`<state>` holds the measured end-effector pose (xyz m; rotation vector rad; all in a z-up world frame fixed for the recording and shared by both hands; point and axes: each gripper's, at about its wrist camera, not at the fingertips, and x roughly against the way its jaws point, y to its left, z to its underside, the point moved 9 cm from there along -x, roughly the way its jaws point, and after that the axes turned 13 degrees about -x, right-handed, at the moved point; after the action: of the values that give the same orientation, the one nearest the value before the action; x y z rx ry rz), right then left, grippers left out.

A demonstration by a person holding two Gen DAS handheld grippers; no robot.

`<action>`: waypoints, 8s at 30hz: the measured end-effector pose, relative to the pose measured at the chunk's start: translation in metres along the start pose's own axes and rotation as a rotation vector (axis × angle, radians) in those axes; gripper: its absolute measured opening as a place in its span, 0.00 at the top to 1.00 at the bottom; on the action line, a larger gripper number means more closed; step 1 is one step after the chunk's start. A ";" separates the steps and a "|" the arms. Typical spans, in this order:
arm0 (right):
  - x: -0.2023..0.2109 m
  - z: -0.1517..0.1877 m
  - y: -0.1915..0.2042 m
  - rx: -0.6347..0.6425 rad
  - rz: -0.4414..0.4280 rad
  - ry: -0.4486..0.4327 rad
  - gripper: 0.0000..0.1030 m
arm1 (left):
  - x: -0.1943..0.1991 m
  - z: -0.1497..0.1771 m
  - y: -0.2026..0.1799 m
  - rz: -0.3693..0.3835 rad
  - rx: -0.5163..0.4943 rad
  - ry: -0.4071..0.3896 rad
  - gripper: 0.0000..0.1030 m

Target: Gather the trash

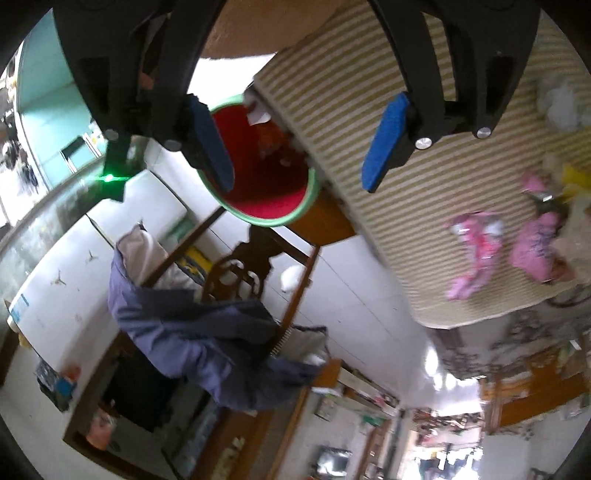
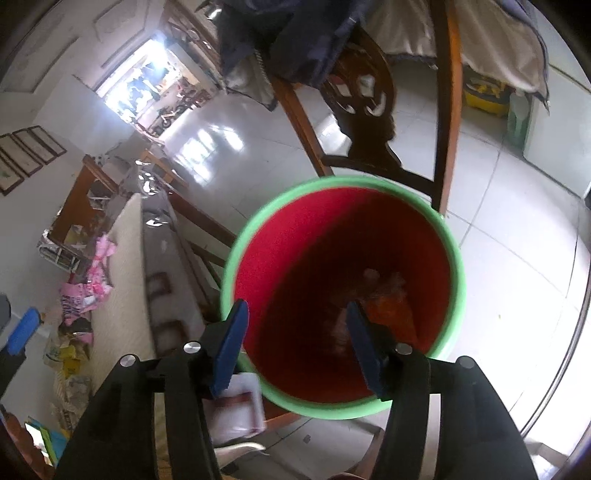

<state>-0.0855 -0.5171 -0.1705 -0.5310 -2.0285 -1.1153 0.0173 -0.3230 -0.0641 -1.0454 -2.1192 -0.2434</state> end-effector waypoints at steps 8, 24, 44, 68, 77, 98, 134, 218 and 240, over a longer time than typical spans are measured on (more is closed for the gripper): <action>0.037 0.017 0.085 0.136 -0.141 -0.021 0.37 | 0.073 0.064 0.076 -0.245 0.031 0.029 0.19; 0.028 0.125 0.195 0.405 -0.258 0.182 0.33 | 0.054 0.140 0.213 -0.308 0.325 0.190 0.10; -0.007 0.257 0.250 0.740 -0.274 0.459 0.27 | 0.088 0.155 0.242 -0.382 0.414 0.073 0.51; -0.037 0.306 0.264 0.797 -0.294 0.543 0.92 | 0.084 0.172 0.251 -0.366 0.510 0.101 0.46; -0.032 0.291 0.260 0.749 -0.319 0.512 0.73 | 0.087 0.172 0.253 -0.359 0.527 0.089 0.46; -0.049 0.336 0.274 0.875 -0.291 0.573 0.51 | 0.102 0.168 0.266 -0.391 0.554 0.035 0.46; 0.092 0.115 0.208 0.556 -0.319 0.055 0.70 | 0.107 0.095 0.144 -0.175 0.389 -0.053 0.46; 0.038 0.128 0.231 0.442 -0.321 0.112 0.24 | 0.183 0.186 0.316 -0.559 0.572 0.001 0.07; 0.032 0.133 0.233 0.437 -0.306 0.144 0.24 | 0.219 0.236 0.354 -0.599 0.857 0.041 0.06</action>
<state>-0.0089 -0.2799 -0.0666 0.0806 -2.1831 -0.8098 0.0691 0.1474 -0.1298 0.0919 -2.1105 0.3447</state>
